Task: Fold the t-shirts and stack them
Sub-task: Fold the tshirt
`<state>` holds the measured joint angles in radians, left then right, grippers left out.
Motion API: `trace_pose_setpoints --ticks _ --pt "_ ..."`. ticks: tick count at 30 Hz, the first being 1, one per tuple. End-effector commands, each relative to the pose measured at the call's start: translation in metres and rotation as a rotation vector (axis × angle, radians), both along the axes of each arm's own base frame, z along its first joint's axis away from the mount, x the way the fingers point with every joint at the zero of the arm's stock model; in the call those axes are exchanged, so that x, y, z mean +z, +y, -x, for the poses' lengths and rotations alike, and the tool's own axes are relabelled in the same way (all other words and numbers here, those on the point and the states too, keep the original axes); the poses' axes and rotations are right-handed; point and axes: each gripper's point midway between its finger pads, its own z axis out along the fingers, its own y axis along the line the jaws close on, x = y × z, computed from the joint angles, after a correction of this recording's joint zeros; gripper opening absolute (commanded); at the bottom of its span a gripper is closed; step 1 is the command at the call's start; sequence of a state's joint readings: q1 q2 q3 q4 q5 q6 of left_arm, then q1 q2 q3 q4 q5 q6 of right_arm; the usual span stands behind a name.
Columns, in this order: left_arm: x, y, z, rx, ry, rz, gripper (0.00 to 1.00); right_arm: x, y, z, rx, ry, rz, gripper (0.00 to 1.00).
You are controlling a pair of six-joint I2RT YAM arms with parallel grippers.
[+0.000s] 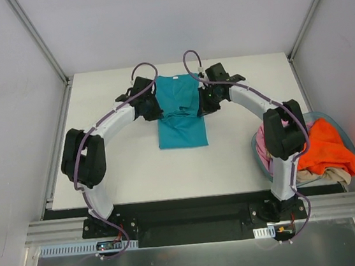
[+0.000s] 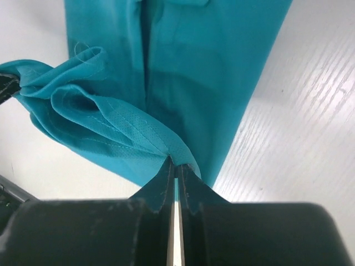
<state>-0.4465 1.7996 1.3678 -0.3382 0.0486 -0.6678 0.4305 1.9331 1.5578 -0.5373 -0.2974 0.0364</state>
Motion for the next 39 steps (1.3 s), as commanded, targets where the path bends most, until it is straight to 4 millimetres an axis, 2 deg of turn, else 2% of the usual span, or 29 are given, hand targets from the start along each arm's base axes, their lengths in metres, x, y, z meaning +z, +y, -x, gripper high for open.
trace_pose_setpoints --ticks 1,2,4,6,7,8,9,10,11,12,13,14,15,16,17,18,19,20,21,22,23,24,25,27,28,30,31,34,39 --pt "-0.003 -0.007 -0.022 -0.08 -0.026 -0.017 0.09 0.0 0.002 -0.02 0.005 0.003 -0.038 0.0" --pt "-0.001 -0.011 -0.027 -0.089 -0.033 -0.011 0.09 -0.002 0.002 -0.023 0.0 0.007 -0.041 0.0" --pt "-0.012 -0.013 -0.03 -0.106 -0.013 -0.014 0.1 -0.01 -0.003 -0.032 -0.022 0.021 -0.042 0.0" --pt "-0.017 -0.013 -0.038 -0.103 -0.007 -0.008 0.15 -0.015 -0.005 -0.039 -0.034 0.019 -0.047 0.01" --pt "-0.018 -0.013 -0.04 -0.1 -0.005 -0.008 0.23 -0.022 -0.003 -0.042 -0.037 0.028 -0.046 0.12" --pt "-0.016 -0.011 -0.044 -0.095 -0.012 -0.008 0.4 -0.024 -0.002 -0.043 -0.032 0.04 -0.062 0.18" --pt "-0.015 -0.01 -0.045 -0.098 -0.014 -0.006 0.5 -0.026 -0.002 -0.045 -0.032 0.049 -0.071 0.25" --pt "-0.013 -0.01 -0.046 -0.099 -0.02 -0.002 0.59 -0.026 -0.001 -0.048 -0.032 0.054 -0.079 0.39" --pt "-0.01 -0.009 -0.048 -0.097 -0.026 0.0 0.62 -0.025 0.001 -0.047 -0.026 0.059 -0.092 0.49" --pt "0.0 -0.008 -0.048 -0.097 -0.046 0.004 0.71 -0.021 0.001 -0.047 -0.023 0.052 -0.094 0.58" --pt "0.004 -0.006 -0.046 -0.095 -0.053 0.004 0.74 -0.011 0.0 -0.046 -0.018 0.03 -0.1 0.79" --pt "0.005 -0.005 -0.042 -0.096 -0.052 0.004 0.79 -0.01 -0.001 -0.041 -0.016 0.027 -0.093 1.0" --pt "0.017 -0.004 -0.039 -0.09 -0.073 0.014 0.94 -0.006 -0.004 -0.04 -0.021 0.016 -0.088 0.97" --pt "0.021 -0.003 -0.035 -0.09 -0.075 0.02 0.99 0.008 -0.006 -0.037 -0.023 -0.013 -0.093 0.97" --pt "0.016 0.0 -0.027 -0.085 -0.057 0.019 0.99 0.003 -0.011 -0.028 -0.029 0.002 -0.079 0.97" --pt "0.026 0.001 -0.021 -0.082 -0.069 0.035 0.99 0.004 -0.013 -0.023 -0.034 0.001 -0.081 0.97" --pt "0.025 0.001 -0.014 -0.086 -0.059 0.047 0.99 0.017 -0.014 -0.018 -0.038 -0.021 -0.097 0.97" --pt "0.016 0.003 -0.003 -0.086 -0.033 0.048 0.99 0.019 -0.014 -0.011 -0.039 -0.016 -0.112 0.97" --pt "0.023 0.003 0.005 -0.084 -0.037 0.068 0.99 0.017 -0.016 0.003 -0.054 -0.002 -0.127 0.97" --pt "0.01 0.007 0.019 -0.084 0.001 0.068 0.99 0.018 -0.017 0.009 -0.058 0.001 -0.141 0.97" --pt "0.005 0.009 0.027 -0.08 0.014 0.068 0.99 0.017 -0.016 0.018 -0.06 0.015 -0.155 0.97" --pt "0.012 0.011 0.033 -0.072 -0.001 0.082 0.99 0.015 -0.018 0.03 -0.07 0.025 -0.167 0.97" --pt "-0.005 0.016 0.05 -0.067 0.04 0.071 0.99 0.012 -0.02 0.038 -0.073 0.035 -0.173 0.97" --pt "-0.004 0.018 0.063 -0.051 0.04 0.093 0.99 0.012 -0.018 0.051 -0.072 0.042 -0.192 0.97" --pt "-0.019 0.024 0.078 -0.042 0.079 0.085 0.99 -0.002 -0.021 0.065 -0.076 0.08 -0.176 0.97" --pt "-0.022 0.027 0.088 -0.021 0.085 0.101 0.97 -0.011 -0.02 0.075 -0.073 0.095 -0.169 0.97" --pt "-0.032 0.029 0.095 -0.017 0.101 0.107 0.96 -0.02 -0.021 0.084 -0.078 0.125 -0.163 0.97" --pt "-0.036 0.024 0.1 -0.025 0.101 0.154 0.91 -0.031 -0.019 0.092 -0.089 0.157 -0.173 0.99" --pt "-0.053 0.021 0.097 -0.006 0.14 0.155 0.77 -0.046 -0.02 0.086 -0.124 0.167 -0.149 0.78"
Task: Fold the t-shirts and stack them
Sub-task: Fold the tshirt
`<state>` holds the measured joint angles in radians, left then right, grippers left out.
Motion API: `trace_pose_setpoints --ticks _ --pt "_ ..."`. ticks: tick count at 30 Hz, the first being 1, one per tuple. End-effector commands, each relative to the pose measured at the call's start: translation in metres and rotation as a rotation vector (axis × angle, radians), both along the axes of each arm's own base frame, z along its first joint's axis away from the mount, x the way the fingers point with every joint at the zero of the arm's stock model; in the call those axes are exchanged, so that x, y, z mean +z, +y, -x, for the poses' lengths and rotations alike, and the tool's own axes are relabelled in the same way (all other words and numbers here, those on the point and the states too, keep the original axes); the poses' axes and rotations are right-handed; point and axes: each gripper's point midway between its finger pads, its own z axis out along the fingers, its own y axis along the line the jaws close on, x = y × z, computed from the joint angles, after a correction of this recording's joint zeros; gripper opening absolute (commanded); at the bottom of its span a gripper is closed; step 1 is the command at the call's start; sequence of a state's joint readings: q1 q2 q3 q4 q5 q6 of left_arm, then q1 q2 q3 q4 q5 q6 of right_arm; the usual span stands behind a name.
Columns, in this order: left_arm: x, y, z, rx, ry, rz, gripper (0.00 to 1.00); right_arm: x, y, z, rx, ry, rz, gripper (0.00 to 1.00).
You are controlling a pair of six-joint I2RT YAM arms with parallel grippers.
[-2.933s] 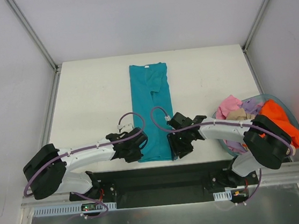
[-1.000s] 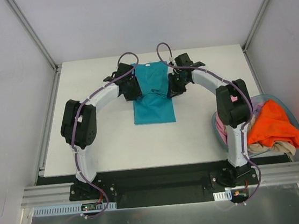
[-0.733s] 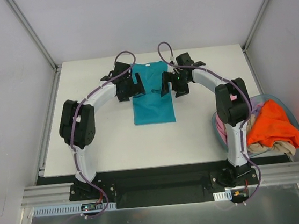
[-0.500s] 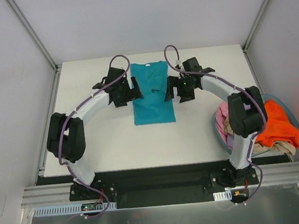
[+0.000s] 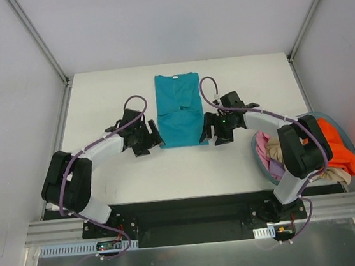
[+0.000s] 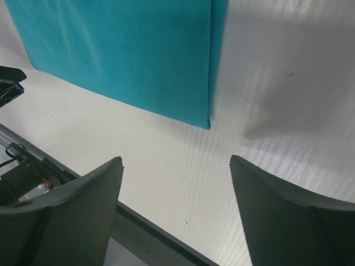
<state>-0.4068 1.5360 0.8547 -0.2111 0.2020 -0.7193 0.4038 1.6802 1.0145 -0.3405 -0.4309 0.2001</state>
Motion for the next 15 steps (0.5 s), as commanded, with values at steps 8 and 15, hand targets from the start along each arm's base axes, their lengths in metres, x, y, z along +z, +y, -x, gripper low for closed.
trace_pose_setpoints --ticks 8,15 --pt "-0.006 -0.025 -0.025 0.003 -0.009 0.076 0.54 -0.02 0.008 -0.03 -0.072 -0.001 0.013 0.51" --pt "-0.025 -0.026 -0.024 0.009 0.044 0.067 0.37 -0.035 0.006 -0.024 -0.074 0.042 0.036 0.24"
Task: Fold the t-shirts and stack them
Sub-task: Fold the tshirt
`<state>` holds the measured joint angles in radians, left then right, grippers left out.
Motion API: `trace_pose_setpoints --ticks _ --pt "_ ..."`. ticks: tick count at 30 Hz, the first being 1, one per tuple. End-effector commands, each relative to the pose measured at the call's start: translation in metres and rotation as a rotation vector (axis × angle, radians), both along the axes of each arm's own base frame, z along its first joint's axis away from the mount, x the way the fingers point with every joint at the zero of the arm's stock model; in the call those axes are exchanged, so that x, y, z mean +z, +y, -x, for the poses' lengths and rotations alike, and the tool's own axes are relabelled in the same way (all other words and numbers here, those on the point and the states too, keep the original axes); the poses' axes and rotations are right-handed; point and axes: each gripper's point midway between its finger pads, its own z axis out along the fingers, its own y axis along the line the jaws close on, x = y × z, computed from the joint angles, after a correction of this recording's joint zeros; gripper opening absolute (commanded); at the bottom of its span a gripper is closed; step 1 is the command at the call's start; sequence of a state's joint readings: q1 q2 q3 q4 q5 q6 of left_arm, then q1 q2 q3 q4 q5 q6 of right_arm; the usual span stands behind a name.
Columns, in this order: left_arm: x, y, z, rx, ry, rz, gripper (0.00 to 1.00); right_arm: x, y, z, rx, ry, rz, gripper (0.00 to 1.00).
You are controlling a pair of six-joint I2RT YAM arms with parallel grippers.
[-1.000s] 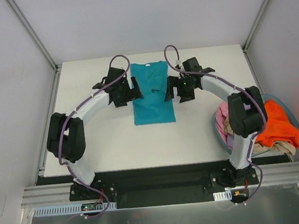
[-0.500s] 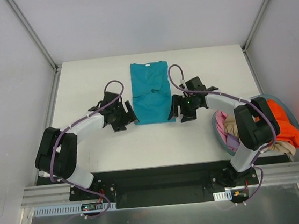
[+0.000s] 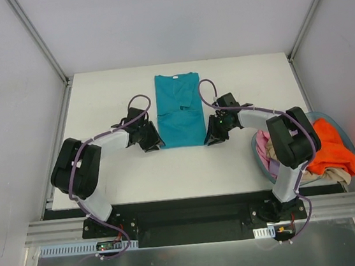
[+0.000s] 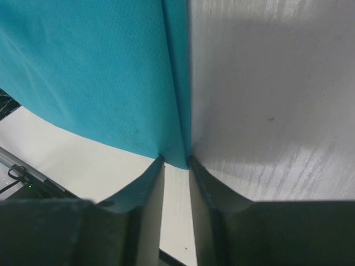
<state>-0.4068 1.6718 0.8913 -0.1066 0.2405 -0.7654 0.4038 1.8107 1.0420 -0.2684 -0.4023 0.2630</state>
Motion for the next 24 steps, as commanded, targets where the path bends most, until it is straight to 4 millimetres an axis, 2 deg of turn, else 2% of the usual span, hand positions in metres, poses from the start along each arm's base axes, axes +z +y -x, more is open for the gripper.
trace_pose_setpoints --ticks 1,2,5,6,11,12,14,15,17,18,19,20,21,22,23,24 --pt "-0.006 -0.01 -0.004 -0.012 0.022 0.019 0.33 -0.003 0.002 -0.008 -0.01 -0.004 0.008 0.21" --pt "-0.01 -0.011 -0.004 -0.019 0.031 0.018 0.17 -0.004 0.003 -0.008 -0.007 -0.005 0.005 0.19" --pt "-0.011 -0.008 -0.006 -0.02 0.02 0.0 0.0 -0.003 0.003 -0.008 -0.004 -0.009 0.004 0.11" --pt "-0.011 -0.007 -0.006 -0.02 0.014 -0.008 0.0 -0.003 0.003 -0.008 -0.003 -0.013 0.001 0.0" --pt "0.001 -0.004 -0.003 -0.03 -0.035 -0.005 0.0 0.007 0.009 -0.002 0.02 -0.036 -0.04 0.0" --pt "-0.002 -0.001 0.003 -0.029 -0.026 -0.008 0.0 0.01 0.009 0.001 0.023 -0.044 -0.04 0.0" --pt "0.006 0.001 0.009 -0.022 -0.044 0.003 0.0 0.021 0.01 0.011 0.035 -0.07 -0.043 0.0" --pt "0.002 0.004 0.02 -0.026 -0.029 0.001 0.0 0.023 0.01 0.019 0.041 -0.069 -0.041 0.0" --pt "0.018 0.002 0.031 -0.03 -0.052 0.045 0.0 0.035 0.009 0.033 0.053 -0.082 -0.044 0.0" --pt "0.014 0.005 0.044 -0.032 -0.038 0.049 0.0 0.031 0.005 0.046 0.056 -0.06 -0.033 0.0" --pt "0.03 0.002 0.05 -0.037 -0.082 0.076 0.0 0.032 0.004 0.058 0.071 -0.046 -0.023 0.0" --pt "0.035 0.002 0.055 -0.024 -0.093 0.09 0.0 0.042 0.003 0.065 0.076 -0.067 -0.028 0.0" --pt "0.031 0.005 0.067 -0.02 -0.086 0.09 0.0 0.045 0.002 0.073 0.082 -0.065 -0.025 0.0" --pt "0.05 0.002 0.072 -0.027 -0.144 0.126 0.0 0.043 -0.001 0.089 0.093 -0.044 -0.008 0.0" --pt "0.057 0.001 0.078 -0.021 -0.156 0.155 0.0 0.055 -0.001 0.094 0.1 -0.076 -0.024 0.0" --pt "0.057 0.003 0.087 -0.023 -0.159 0.165 0.0 0.059 -0.001 0.101 0.107 -0.079 -0.026 0.0"
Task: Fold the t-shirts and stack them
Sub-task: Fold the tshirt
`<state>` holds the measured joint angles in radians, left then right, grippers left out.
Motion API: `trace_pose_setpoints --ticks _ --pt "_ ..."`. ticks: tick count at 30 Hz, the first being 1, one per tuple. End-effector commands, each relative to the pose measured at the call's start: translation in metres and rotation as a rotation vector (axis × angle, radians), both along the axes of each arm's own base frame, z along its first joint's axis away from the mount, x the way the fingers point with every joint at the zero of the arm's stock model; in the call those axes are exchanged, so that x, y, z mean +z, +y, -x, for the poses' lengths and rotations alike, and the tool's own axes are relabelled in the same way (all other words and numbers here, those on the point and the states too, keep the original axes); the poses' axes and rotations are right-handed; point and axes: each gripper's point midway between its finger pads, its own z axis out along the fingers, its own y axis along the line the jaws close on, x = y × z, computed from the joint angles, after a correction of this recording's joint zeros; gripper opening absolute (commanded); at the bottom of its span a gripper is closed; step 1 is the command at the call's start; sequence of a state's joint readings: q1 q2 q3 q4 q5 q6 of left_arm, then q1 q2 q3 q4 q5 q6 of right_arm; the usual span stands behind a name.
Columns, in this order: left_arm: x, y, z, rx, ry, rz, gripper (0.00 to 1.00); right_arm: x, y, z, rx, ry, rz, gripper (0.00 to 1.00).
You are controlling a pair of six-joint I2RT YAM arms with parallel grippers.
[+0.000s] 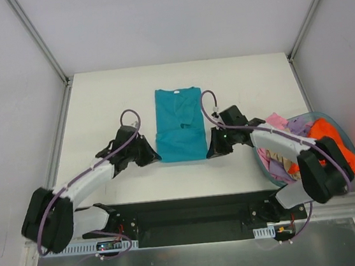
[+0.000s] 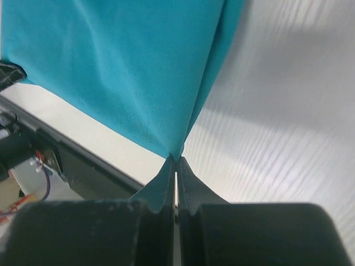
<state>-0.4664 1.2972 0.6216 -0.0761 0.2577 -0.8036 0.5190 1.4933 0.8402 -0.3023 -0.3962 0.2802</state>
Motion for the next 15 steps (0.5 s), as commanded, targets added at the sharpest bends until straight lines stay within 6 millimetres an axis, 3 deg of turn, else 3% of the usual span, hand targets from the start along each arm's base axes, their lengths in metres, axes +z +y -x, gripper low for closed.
trace_pose_setpoints --ticks 1,7,8,10,15 --pt "0.044 -0.002 0.025 0.019 -0.114 0.128 0.0 0.033 -0.008 0.038 0.026 -0.036 0.0 0.0" --pt "0.096 0.002 0.037 0.027 -0.253 0.241 0.0 0.077 -0.021 0.053 0.065 -0.14 0.014 0.0" --pt "0.102 0.002 0.037 0.027 -0.269 0.249 0.0 0.091 -0.021 0.048 0.069 -0.168 0.012 0.0" --pt "0.116 0.004 0.033 0.04 -0.314 0.252 0.0 0.097 -0.023 0.048 0.087 -0.168 0.028 0.0" --pt "0.13 0.01 0.015 0.09 -0.371 0.206 0.0 0.124 -0.018 0.021 0.074 -0.231 0.003 0.0"
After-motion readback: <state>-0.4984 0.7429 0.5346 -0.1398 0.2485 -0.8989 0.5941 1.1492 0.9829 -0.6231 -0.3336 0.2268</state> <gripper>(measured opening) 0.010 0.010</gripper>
